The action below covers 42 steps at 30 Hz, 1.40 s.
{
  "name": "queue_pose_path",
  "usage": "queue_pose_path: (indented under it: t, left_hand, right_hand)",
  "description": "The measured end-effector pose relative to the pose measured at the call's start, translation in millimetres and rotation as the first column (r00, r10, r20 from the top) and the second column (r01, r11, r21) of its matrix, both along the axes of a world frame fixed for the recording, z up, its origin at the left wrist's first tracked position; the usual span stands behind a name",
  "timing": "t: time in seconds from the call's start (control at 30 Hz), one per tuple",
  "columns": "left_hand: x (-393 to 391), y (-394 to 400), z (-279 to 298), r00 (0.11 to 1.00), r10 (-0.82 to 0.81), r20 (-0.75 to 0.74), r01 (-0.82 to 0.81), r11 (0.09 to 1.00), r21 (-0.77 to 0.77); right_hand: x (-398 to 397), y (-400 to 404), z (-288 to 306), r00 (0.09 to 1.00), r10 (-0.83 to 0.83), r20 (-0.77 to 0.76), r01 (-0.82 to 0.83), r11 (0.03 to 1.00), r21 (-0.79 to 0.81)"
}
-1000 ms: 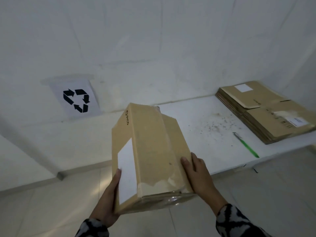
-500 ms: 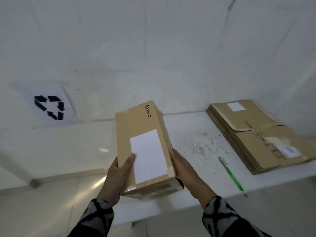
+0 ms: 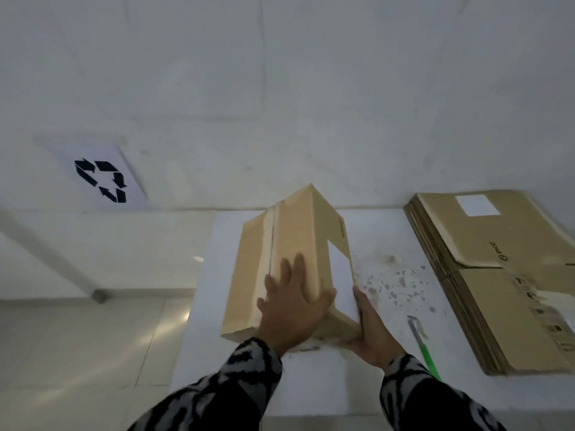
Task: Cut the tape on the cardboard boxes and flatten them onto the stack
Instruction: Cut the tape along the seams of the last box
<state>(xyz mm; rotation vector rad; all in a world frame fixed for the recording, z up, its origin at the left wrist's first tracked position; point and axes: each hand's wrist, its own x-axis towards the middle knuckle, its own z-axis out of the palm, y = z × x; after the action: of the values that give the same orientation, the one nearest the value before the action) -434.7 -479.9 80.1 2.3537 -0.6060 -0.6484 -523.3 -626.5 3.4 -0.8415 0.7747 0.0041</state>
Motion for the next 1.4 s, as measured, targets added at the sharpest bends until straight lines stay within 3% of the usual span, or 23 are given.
queue_pose_path:
  t: [0.1,0.17,0.23,0.37,0.57,0.63,0.7,0.83,0.97,1.03,1.1,1.2,1.3,1.4]
  left_hand:
    - [-18.8,-37.8,-11.5,0.992,-0.094,0.088,0.08,0.985,0.153]
    - [-20.4,-57.8,-22.3,0.974,-0.172,0.146,0.138,0.966,0.218]
    - [-16.9,-65.5,-36.6,0.956,-0.227,0.185,0.17,0.945,0.281]
    - [-6.6,-63.4,-64.1,0.929,-0.298,0.219,0.182,0.884,0.431]
    - [-9.5,-63.1,-71.7,0.916,-0.289,0.279,0.144,0.884,0.444]
    - [-9.2,-62.4,-71.0,0.916,-0.285,0.281,0.141,0.887,0.44]
    - [-10.9,-60.7,-70.3,0.915,-0.285,0.285,0.138,0.886,0.443]
    - [-22.7,-58.1,-72.4,0.909,-0.294,0.296,0.138,0.881,0.454]
    - [-25.5,-51.4,-72.4,0.911,-0.313,0.268,0.172,0.879,0.444]
    - [-22.3,-49.5,-67.5,0.91,-0.328,0.254,0.194,0.878,0.437]
    - [-21.0,-46.7,-62.3,0.903,-0.345,0.257,0.213,0.877,0.43]
    - [-5.9,-43.9,-64.2,0.887,-0.324,0.329,0.221,0.923,0.315]
    - [44.8,-54.5,-71.5,0.822,-0.229,0.521,0.198,0.973,0.115]
    - [114.1,-72.3,-70.2,0.851,-0.163,0.5,0.127,0.986,0.104]
  right_hand:
    - [-5.8,-40.8,-14.5,0.964,0.026,-0.264,-0.127,0.92,-0.372]
    - [-17.0,-69.3,-25.2,0.94,-0.019,-0.342,-0.209,0.758,-0.618]
    - [-36.3,-93.4,-28.7,0.916,-0.063,-0.397,-0.277,0.619,-0.735]
    - [-86.7,-129.1,-51.9,0.812,-0.064,-0.58,-0.49,0.464,-0.738]
    - [-124.7,-113.4,-81.5,0.551,-0.122,-0.825,-0.704,0.463,-0.538]
    - [-127.8,-102.4,-87.7,0.503,-0.157,-0.85,-0.731,0.447,-0.515]
    - [-126.0,-99.5,-93.5,0.539,-0.211,-0.815,-0.668,0.482,-0.567]
    - [-102.1,-109.8,-70.1,0.764,-0.237,-0.599,-0.335,0.649,-0.683]
    - [-44.6,-111.4,1.7,0.912,-0.297,-0.282,-0.067,0.571,-0.818]
    - [-11.0,-103.2,34.7,0.947,-0.283,-0.153,0.017,0.517,-0.856]
    - [20.7,-88.4,51.5,0.973,-0.21,-0.095,0.039,0.554,-0.832]
    - [53.5,-59.0,48.2,0.995,-0.083,-0.053,0.018,0.681,-0.732]
    - [57.5,-39.9,37.9,0.995,-0.078,-0.067,0.003,0.671,-0.742]
    - [55.8,-33.6,35.5,0.989,-0.121,-0.085,0.015,0.651,-0.759]
